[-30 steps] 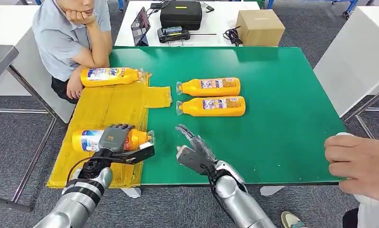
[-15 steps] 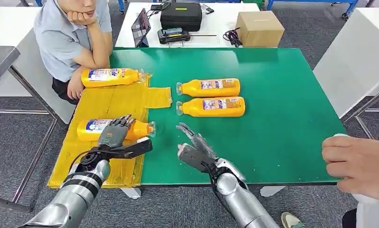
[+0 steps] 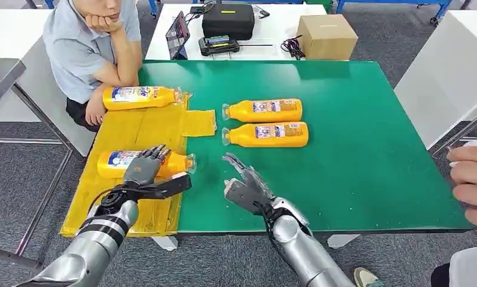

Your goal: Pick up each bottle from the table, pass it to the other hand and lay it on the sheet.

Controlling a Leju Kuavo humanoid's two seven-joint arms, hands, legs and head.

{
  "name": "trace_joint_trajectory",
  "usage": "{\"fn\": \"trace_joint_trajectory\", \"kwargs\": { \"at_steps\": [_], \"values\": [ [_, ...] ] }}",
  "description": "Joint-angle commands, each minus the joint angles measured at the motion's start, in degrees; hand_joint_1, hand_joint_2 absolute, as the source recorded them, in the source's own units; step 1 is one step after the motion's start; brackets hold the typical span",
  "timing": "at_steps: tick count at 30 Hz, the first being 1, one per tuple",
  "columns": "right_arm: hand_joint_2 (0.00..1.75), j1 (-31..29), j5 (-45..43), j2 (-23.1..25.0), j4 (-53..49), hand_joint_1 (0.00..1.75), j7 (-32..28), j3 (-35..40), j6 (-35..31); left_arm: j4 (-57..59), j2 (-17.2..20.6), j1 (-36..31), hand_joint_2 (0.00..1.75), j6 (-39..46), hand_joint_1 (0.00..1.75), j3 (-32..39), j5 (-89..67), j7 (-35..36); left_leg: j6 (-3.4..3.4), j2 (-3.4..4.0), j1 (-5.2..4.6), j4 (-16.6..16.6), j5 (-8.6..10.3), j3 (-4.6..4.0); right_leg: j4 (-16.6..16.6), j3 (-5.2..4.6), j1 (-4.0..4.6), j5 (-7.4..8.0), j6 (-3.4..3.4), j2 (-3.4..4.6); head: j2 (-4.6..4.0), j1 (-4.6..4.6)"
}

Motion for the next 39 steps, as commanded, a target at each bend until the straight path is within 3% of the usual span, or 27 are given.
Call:
{"fn": "trace_joint_trajectory", "kwargs": {
  "at_steps": [1,9,25,30,32,36,38,39],
  "values": [
    [0.00,0.1,0.7,-1.4,0.3,0.00,0.4,0.1,-0.8,-9.3,-2.4,6.4,1.75,1.1,0.00,-1.8,1.2,-0.7,-0.08,0.09,0.05,0.0,-0.04,0.02,-0.1,0.03,0.06,0.00,-0.12,0.05,0.00,0.02],
    [0.00,1.6,1.8,-1.2,-1.8,0.00,1.3,-0.4,-1.3,-21.0,-3.3,10.6,1.75,3.1,0.00,-5.4,2.8,-1.9,-0.07,0.03,0.02,0.0,-0.03,-0.27,0.0,-0.27,0.03,-0.03,-0.08,-0.01,0.00,0.00],
    [0.00,1.6,1.8,-1.2,-1.9,0.00,1.4,-0.4,-1.3,-21.4,-3.2,10.9,1.75,3.2,0.00,-5.5,2.9,-1.9,-0.09,0.06,0.07,0.0,-0.05,-0.49,0.0,-0.48,0.08,-0.04,-0.11,0.01,0.00,0.00],
    [0.00,3.0,2.8,-1.2,-3.8,0.00,1.8,-1.1,-1.8,-30.6,-4.5,14.1,1.75,2.8,0.00,-7.6,6.3,-3.4,-0.12,0.04,0.10,0.1,-0.09,-0.51,0.0,-0.49,0.12,-0.08,-0.15,-0.02,0.00,0.00],
    [0.00,5.1,3.0,-0.7,-7.6,0.00,1.6,-2.1,-2.9,-37.3,-6.0,17.1,1.75,3.2,0.00,-7.2,12.1,-6.2,-0.12,0.06,0.10,0.1,-0.13,-0.53,0.1,-0.51,0.12,-0.11,-0.16,-0.01,0.00,0.00],
    [0.00,16.1,-1.7,2.7,-29.5,0.00,-1.1,-7.1,-3.5,-55.6,-9.8,27.6,1.75,1.8,0.00,-5.7,27.9,-10.5,-0.10,0.05,0.08,0.1,-0.15,-0.60,0.1,-0.58,0.09,-0.13,-0.12,-0.01,0.00,0.02],
    [0.00,21.4,-1.5,4.1,-37.3,0.00,0.3,-8.9,-2.9,-59.3,-11.4,31.5,1.75,-3.7,0.00,-3.9,44.6,-11.7,-0.11,0.07,0.09,0.2,-0.25,-0.66,0.1,-0.64,0.10,-0.23,-0.15,0.01,0.00,0.02],
    [1.75,24.0,-3.1,4.6,-39.6,0.00,1.4,-10.6,-1.6,-60.0,-11.1,33.5,1.75,-6.7,0.00,-3.1,50.9,-12.1,-0.11,0.09,0.06,0.2,-0.28,-0.70,0.2,-0.70,0.08,-0.25,-0.14,0.03,0.00,-0.02]
  ]
}}
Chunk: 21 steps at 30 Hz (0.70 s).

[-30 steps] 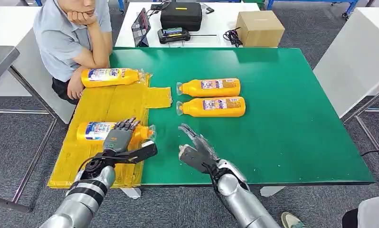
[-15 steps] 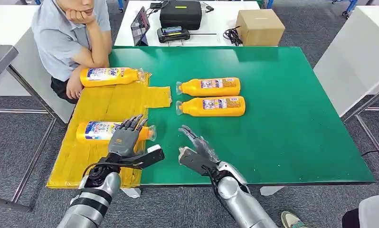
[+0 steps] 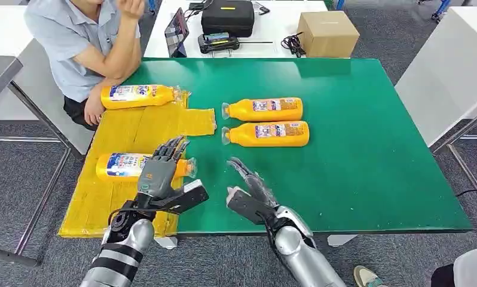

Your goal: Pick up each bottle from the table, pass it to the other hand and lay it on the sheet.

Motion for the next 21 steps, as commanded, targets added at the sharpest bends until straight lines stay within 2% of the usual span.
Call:
{"fn": "trace_joint_trajectory", "kwargs": {
  "at_steps": [1,2,3,7,14,16,17,19,21],
  "values": [
    [1.75,18.5,-6.3,5.3,-31.7,0.00,0.2,-10.7,2.0,-24.5,-5.4,16.4,1.75,-11.5,0.00,4.0,38.9,-4.8,-0.12,0.04,0.05,0.0,-0.24,0.08,0.1,0.06,0.05,-0.22,-0.13,0.00,0.00,0.00],
    [1.75,19.5,-7.8,5.6,-31.9,0.00,-1.1,-11.9,2.9,-24.0,-5.8,17.2,1.75,-12.3,0.00,4.9,42.5,-5.7,-0.18,0.04,0.08,0.1,-0.33,0.16,0.1,0.14,0.09,-0.29,-0.17,-0.01,0.00,-0.02],
    [0.00,20.5,-10.2,6.4,-32.0,0.00,-2.6,-13.4,4.0,-23.4,-5.8,17.8,1.75,-13.5,0.00,5.3,45.5,-6.4,-0.16,0.03,0.08,0.0,-0.32,0.22,0.0,0.20,0.09,-0.27,-0.18,-0.01,0.00,-0.02],
    [0.00,22.8,-20.0,8.6,-31.3,0.00,-3.5,-17.7,9.8,-24.0,-5.8,19.5,1.75,-15.0,0.00,5.5,50.0,-7.8,-0.21,0.00,0.10,0.0,-0.33,0.14,0.0,0.10,0.11,-0.25,-0.21,-0.04,0.00,-0.02],
    [0.00,23.4,-18.3,8.6,-30.6,0.00,-4.5,-19.9,9.9,-24.9,-5.6,19.4,1.75,-14.6,0.00,4.6,50.0,-8.1,-0.14,0.01,0.05,0.0,-0.19,-0.04,0.0,-0.08,0.05,-0.12,-0.15,-0.03,0.00,-0.02],
    [0.00,23.2,-14.9,10.9,-31.3,0.00,-3.0,-21.1,5.8,-24.9,-5.7,19.5,1.75,-14.2,0.00,4.2,49.6,-8.1,-0.16,0.03,0.09,0.0,-0.22,0.02,0.0,-0.01,0.10,-0.13,-0.20,-0.02,0.00,-0.02],
    [0.00,22.8,-12.7,12.3,-32.0,0.00,0.4,-21.5,3.7,-25.6,-5.8,20.1,1.75,-13.8,0.00,4.5,49.7,-8.0,-0.14,0.04,0.05,0.0,-0.18,-0.02,0.0,-0.08,0.05,-0.10,-0.17,-0.01,0.00,-0.02],
    [0.00,22.3,-9.5,12.4,-33.0,0.00,0.9,-21.1,0.8,-25.9,-5.9,20.3,1.75,-13.7,0.00,4.6,49.7,-8.1,-0.17,0.13,0.07,0.0,-0.23,0.03,0.0,-0.06,0.07,-0.14,-0.21,0.08,0.00,-0.02],
    [0.00,22.3,3.7,9.2,-34.9,0.00,-5.2,-19.2,-9.4,-24.9,-5.5,19.8,1.75,-14.2,0.00,2.5,50.1,-8.2,-0.19,0.16,0.09,0.0,-0.26,0.07,0.0,-0.02,0.10,-0.15,-0.23,0.09,0.00,-0.02]
  ]
}}
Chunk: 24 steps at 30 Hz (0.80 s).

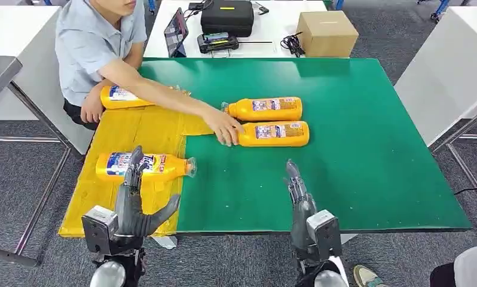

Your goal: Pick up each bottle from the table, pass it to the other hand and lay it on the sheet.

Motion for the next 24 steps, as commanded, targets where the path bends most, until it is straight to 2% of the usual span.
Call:
{"fn": "trace_joint_trajectory", "kwargs": {
  "at_steps": [1,2,4,10,11,13,15,16,17,18,20,24],
  "values": [
    [0.00,-0.9,25.0,-1.8,-4.4,0.00,-3.4,-1.1,-18.9,0.9,-0.2,-0.6,1.75,-1.0,0.00,-1.6,1.7,0.1,-0.11,0.05,0.06,0.0,-0.08,0.12,0.0,0.12,0.07,-0.07,-0.14,0.01,0.00,0.00],
    [0.00,-0.7,30.6,-4.7,-3.8,0.00,-2.8,0.9,-21.2,1.9,0.1,-1.0,1.75,-2.8,0.00,-2.8,5.3,0.3,-0.06,-0.05,0.04,0.0,-0.04,0.08,0.0,0.11,0.05,-0.06,-0.09,-0.08,0.00,-0.02],
    [0.00,-0.3,32.5,-5.8,-3.5,0.00,-4.4,1.7,-24.7,1.5,0.7,-0.7,1.75,-3.2,0.00,-4.3,6.7,-0.9,-0.06,-0.10,0.05,0.0,-0.04,0.12,-0.1,0.18,0.06,-0.06,-0.09,-0.12,0.00,0.00],
    [0.00,0.0,32.8,-5.8,-3.5,0.00,-4.4,2.4,-25.3,0.4,1.0,-0.2,1.75,-3.2,0.00,-4.6,6.7,-0.9,-0.11,-0.01,0.06,0.0,-0.09,0.17,-0.1,0.21,0.08,-0.07,-0.14,-0.05,0.00,0.02],
    [1.75,-0.1,34.9,-6.4,-3.3,0.00,-4.0,2.9,-26.0,0.1,0.9,0.0,1.75,-3.2,0.00,-4.5,7.3,-1.3,-0.09,-0.01,0.04,0.0,-0.05,0.11,-0.1,0.14,0.05,-0.04,-0.11,-0.03,0.00,0.00],
    [1.75,-0.2,38.2,-8.0,-2.8,0.00,-2.4,4.4,-27.6,-1.2,1.2,0.5,1.75,-4.7,0.00,-5.1,9.2,-1.5,-0.12,0.06,0.07,0.0,-0.09,0.18,-0.1,0.19,0.08,-0.06,-0.15,0.03,0.00,0.00],
    [1.75,-0.5,45.4,-9.9,-1.9,0.00,1.1,5.5,-30.0,-4.1,1.3,1.5,1.75,-3.9,0.00,-5.8,7.7,-3.0,-0.06,0.06,0.03,0.0,-0.04,0.07,-0.1,0.08,0.04,-0.01,-0.08,0.04,0.00,0.00],
    [1.75,-0.7,47.0,-10.5,-1.5,0.00,2.8,5.9,-29.3,-4.9,1.2,1.7,1.75,-3.6,0.00,-5.9,7.2,-3.0,-0.12,0.15,0.10,0.0,-0.13,0.18,-0.1,0.19,0.12,-0.05,-0.15,0.11,0.00,-0.02],
    [1.75,-1.4,53.9,-12.3,-0.1,0.00,7.7,7.2,-27.8,-5.6,1.2,1.9,1.75,-3.8,0.00,-5.8,7.3,-2.2,-0.09,0.09,0.07,0.0,-0.09,0.15,-0.1,0.16,0.09,-0.04,-0.12,0.05,0.00,0.00],
    [1.75,-2.0,56.3,-13.6,1.2,0.00,10.0,8.4,-26.5,-5.8,1.2,2.0,1.75,-4.1,0.00,-5.5,7.4,-1.7,-0.06,0.08,0.06,0.0,-0.05,0.07,-0.1,0.08,0.07,0.00,-0.07,0.05,0.00,0.00],
    [1.75,-3.3,53.6,-15.6,4.6,0.00,12.9,9.6,-22.1,-5.5,1.4,2.0,1.75,-5.1,0.00,-5.2,6.9,0.3,-0.09,0.16,0.09,0.0,-0.10,0.23,-0.1,0.23,0.11,-0.02,-0.12,0.13,0.00,0.00],
    [1.75,-6.0,57.2,-19.3,9.0,0.00,19.4,10.9,-17.7,-5.6,1.6,2.6,1.75,-5.7,0.00,-5.1,6.8,1.7,-0.11,0.26,0.12,-0.1,-0.13,0.32,-0.2,0.35,0.14,0.00,-0.15,0.22,0.00,0.00]
  ]
}}
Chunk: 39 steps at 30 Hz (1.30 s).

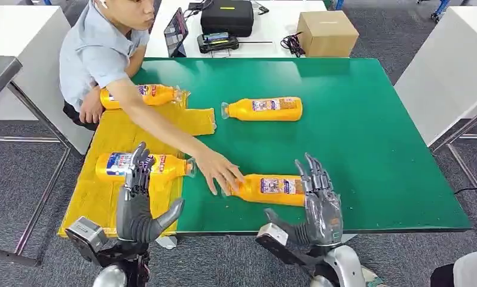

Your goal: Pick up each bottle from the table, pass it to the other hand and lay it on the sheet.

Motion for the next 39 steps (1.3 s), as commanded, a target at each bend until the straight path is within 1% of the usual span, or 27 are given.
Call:
{"fn": "trace_joint_trajectory", "kwargs": {
  "at_steps": [1,4,6,9,10,11,14,17,18,19,21,26,27,30,33,36,39],
  "values": [
    [1.75,-6.2,1.8,-11.6,12.9,0.00,10.4,5.6,9.2,-1.0,2.1,1.0,1.75,-1.5,0.00,-0.4,-0.2,3.3,-0.09,0.20,0.10,-0.1,-0.08,0.28,-0.2,0.27,0.11,0.02,-0.12,0.17,0.00,0.00],
    [1.75,-8.4,0.2,-13.8,17.9,0.00,12.2,4.3,12.4,-0.3,2.5,0.7,1.75,-2.3,0.00,-1.0,0.1,3.7,-0.10,0.17,0.08,-0.1,-0.07,0.27,-0.1,0.26,0.09,0.01,-0.12,0.15,0.00,0.00],
    [1.75,-10.1,-0.5,-14.1,20.8,0.00,12.2,3.7,12.9,0.5,2.6,0.1,1.75,-2.4,0.00,-1.5,0.1,3.8,-0.13,0.17,0.10,-0.1,-0.09,0.36,-0.2,0.36,0.11,0.00,-0.16,0.14,0.00,0.00],
    [1.75,-11.0,-0.4,-14.0,21.6,0.00,11.9,4.4,13.4,0.6,2.7,0.2,1.75,-2.5,0.00,-1.8,0.2,3.8,-0.07,0.10,0.02,-0.1,-0.02,0.17,-0.1,0.16,0.04,0.03,-0.08,0.09,0.00,0.00],
    [1.75,-11.2,-0.3,-13.7,21.3,0.00,11.9,4.8,13.4,0.4,2.7,0.4,1.75,-2.5,0.00,-1.9,0.2,3.8,-0.12,0.18,0.06,0.0,-0.07,0.26,-0.1,0.24,0.08,0.01,-0.14,0.16,0.00,0.00],
    [1.75,-11.8,-0.1,-12.8,21.1,0.00,12.1,5.3,13.7,0.4,2.8,0.7,1.75,-2.5,0.00,-1.9,0.2,3.8,-0.09,0.11,0.04,-0.1,-0.03,0.19,-0.1,0.17,0.05,0.02,-0.10,0.09,0.00,-0.02],
    [1.75,-14.1,-0.1,-10.6,22.8,0.00,12.5,6.5,14.0,1.3,2.6,0.4,1.75,-2.8,0.00,-1.9,0.4,4.0,-0.12,0.23,0.06,0.0,-0.07,0.24,-0.1,0.18,0.08,0.01,-0.14,0.20,0.00,-0.02],
    [1.75,-16.5,0.9,-9.7,24.9,0.00,12.7,8.6,13.4,1.9,3.1,-0.4,1.75,-3.7,0.00,-3.2,-0.1,4.0,-0.12,0.30,0.08,-0.1,-0.07,0.25,-0.1,0.17,0.10,0.03,-0.14,0.26,0.00,-0.02],
    [1.75,-17.1,1.0,-9.2,25.1,0.00,12.9,9.2,13.3,1.9,3.2,-0.6,1.75,-3.6,0.00,-3.6,-0.6,4.0,-0.07,0.15,0.04,0.0,-0.02,0.15,-0.1,0.11,0.06,0.03,-0.07,0.12,0.00,-0.02],
    [1.75,-17.7,0.8,-8.6,25.2,0.00,12.9,9.7,13.2,2.0,3.2,-0.8,1.75,-3.6,0.00,-3.8,-0.8,4.1,-0.12,0.28,0.09,0.0,-0.07,0.26,-0.1,0.19,0.11,0.03,-0.14,0.24,0.00,-0.02],
    [1.75,-18.1,0.8,-8.3,25.2,0.00,13.0,10.1,13.4,2.1,3.1,-1.0,1.75,-3.6,0.00,-3.8,-0.9,4.1,-0.08,0.19,0.05,0.0,-0.03,0.16,-0.1,0.11,0.07,0.04,-0.09,0.16,0.00,0.00],
    [1.75,-20.3,0.1,-8.2,27.8,0.00,13.1,11.8,14.3,2.5,3.2,-1.7,1.75,-3.8,0.00,-4.1,-1.3,4.2,-0.21,0.22,0.16,0.0,-0.16,0.38,0.0,0.33,0.19,-0.09,-0.26,0.15,0.00,-0.02],
    [1.75,-20.8,-0.3,-8.2,28.7,0.00,13.1,11.8,14.4,2.7,3.1,-2.0,1.75,-3.8,0.00,-4.2,-1.3,4.3,-0.10,0.17,0.06,0.0,-0.04,0.23,-0.1,0.18,0.08,0.01,-0.13,0.14,0.00,-0.02],
    [1.75,-21.9,-1.4,-8.6,31.3,0.00,13.4,11.7,14.8,3.4,3.2,-2.3,1.75,-3.9,0.00,-4.4,-1.4,4.4,-0.14,0.24,0.10,0.0,-0.11,0.33,-0.1,0.28,0.12,-0.03,-0.19,0.20,0.00,0.00],
    [1.75,-22.6,-1.9,-9.1,33.6,0.00,13.7,11.6,15.3,3.8,3.1,-2.6,1.75,-3.8,0.00,-4.2,-1.4,4.5,-0.17,0.14,0.14,0.0,-0.10,0.37,-0.1,0.35,0.16,-0.05,-0.22,0.09,0.00,-0.02],
    [1.75,-23.2,-2.4,-9.7,35.2,0.00,14.3,11.6,16.2,3.9,3.1,-2.7,1.75,-3.8,0.00,-4.1,-1.4,4.7,-0.07,0.06,0.05,0.0,-0.02,0.23,-0.1,0.22,0.07,0.00,-0.11,0.04,0.00,0.00],
    [1.75,-24.3,-2.4,-10.4,36.6,0.00,14.7,12.1,16.8,4.0,3.1,-2.8,1.75,-3.9,0.00,-4.0,-1.5,4.9,-0.11,0.11,0.09,0.0,-0.06,0.29,-0.1,0.28,0.11,-0.01,-0.15,0.07,0.00,0.00]
  ]
}}
